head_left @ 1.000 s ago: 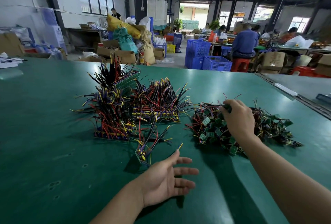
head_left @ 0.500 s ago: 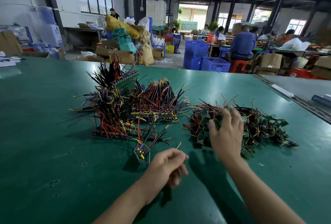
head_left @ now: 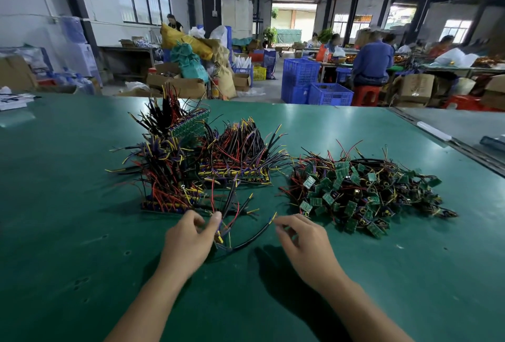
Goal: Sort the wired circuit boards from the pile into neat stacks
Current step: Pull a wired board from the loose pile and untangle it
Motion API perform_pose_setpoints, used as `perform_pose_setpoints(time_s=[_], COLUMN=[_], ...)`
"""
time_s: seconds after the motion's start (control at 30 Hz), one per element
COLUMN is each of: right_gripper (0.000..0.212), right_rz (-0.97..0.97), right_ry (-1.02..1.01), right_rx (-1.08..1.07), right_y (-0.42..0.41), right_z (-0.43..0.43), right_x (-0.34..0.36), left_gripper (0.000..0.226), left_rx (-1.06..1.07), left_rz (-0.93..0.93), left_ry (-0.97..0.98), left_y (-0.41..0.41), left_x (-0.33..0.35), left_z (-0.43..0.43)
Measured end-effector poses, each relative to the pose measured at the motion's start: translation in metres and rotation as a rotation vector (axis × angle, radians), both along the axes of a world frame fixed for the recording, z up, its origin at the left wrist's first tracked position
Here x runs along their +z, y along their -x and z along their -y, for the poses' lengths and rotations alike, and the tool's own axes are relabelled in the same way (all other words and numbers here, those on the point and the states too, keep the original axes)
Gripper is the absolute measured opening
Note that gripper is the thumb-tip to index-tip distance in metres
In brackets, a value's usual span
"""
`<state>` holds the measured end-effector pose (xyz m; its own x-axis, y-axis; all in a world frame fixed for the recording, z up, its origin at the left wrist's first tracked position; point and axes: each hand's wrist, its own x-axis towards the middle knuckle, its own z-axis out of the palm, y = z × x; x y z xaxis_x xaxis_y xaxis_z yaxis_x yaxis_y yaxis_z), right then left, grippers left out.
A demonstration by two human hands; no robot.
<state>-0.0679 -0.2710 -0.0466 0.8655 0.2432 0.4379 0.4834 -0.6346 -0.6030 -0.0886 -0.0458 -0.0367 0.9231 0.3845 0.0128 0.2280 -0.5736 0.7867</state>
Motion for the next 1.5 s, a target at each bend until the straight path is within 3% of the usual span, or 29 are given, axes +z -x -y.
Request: perform_pose_setpoints(time_s=[0.23, 0.33, 0.5, 0.6, 0.73, 0.8, 0.93, 1.1, 1.2, 1.23, 1.33, 1.5], right_gripper=[0.019, 0.021, 0.019, 0.019, 0.038, 0.045, 0.029, 0.014, 0.032, 0.034, 0.014, 0.025], right_rz=[-0.133, -0.223, -0.146, -0.210, -0.268, -0.296, -0.555, -0.641, -0.664, -0.672, -0.713, -0.769], right_ry=[0.054, -0.041, -0.026, -0.060, -0.093, -0.231, -0.495, -0.639, -0.735, -0.753, -0.744, -0.681], right_rx=[0.116, 0.116, -0.011, -0.048, 0.015, 0.092, 0.180, 0.238, 0.266, 0.275, 0.344, 0.420], right_y=[0.004, 0.006, 0.004, 0.004, 0.007, 0.008, 0.009, 0.012, 0.010, 0.009, 0.006, 0.004], right_z=[-0.003, -0.002, -0.002, 0.001, 0.001, -0.001, -0.004, -0.011, -0.011, -0.011, -0.010, -0.006], right_x=[-0.001, -0.001, 0.001, 0.004, 0.009, 0.012, 0.010, 0.003, 0.001, 0.001, -0.001, -0.004], left_gripper=[0.026, 0.026, 0.024, 0.023, 0.037, 0.036, 0.030, 0.041, 0.051, 0.050, 0.037, 0.039], left_rx=[-0.150, -0.173, -0.211, -0.216, -0.257, -0.250, -0.236, -0.255, -0.306, -0.308, -0.306, -0.361], left_rz=[0.000, 0.060, 0.135, 0.165, 0.176, 0.177, 0.171, 0.205, 0.161, 0.146, 0.109, 0.057], left_ry=[0.584, 0.702, 0.735, 0.797, 0.919, 0.929, 0.942, 0.835, 0.935, 0.956, 0.980, 0.968], left_y=[0.002, 0.002, 0.002, 0.002, 0.003, 0.003, 0.002, 0.005, 0.006, 0.005, 0.004, 0.004], left_x=[-0.002, -0.003, -0.006, -0.006, -0.007, -0.008, -0.013, -0.014, -0.013, -0.013, -0.012, -0.010], left_z=[0.019, 0.031, 0.039, 0.043, 0.047, 0.051, 0.054, 0.059, 0.060, 0.059, 0.055, 0.052])
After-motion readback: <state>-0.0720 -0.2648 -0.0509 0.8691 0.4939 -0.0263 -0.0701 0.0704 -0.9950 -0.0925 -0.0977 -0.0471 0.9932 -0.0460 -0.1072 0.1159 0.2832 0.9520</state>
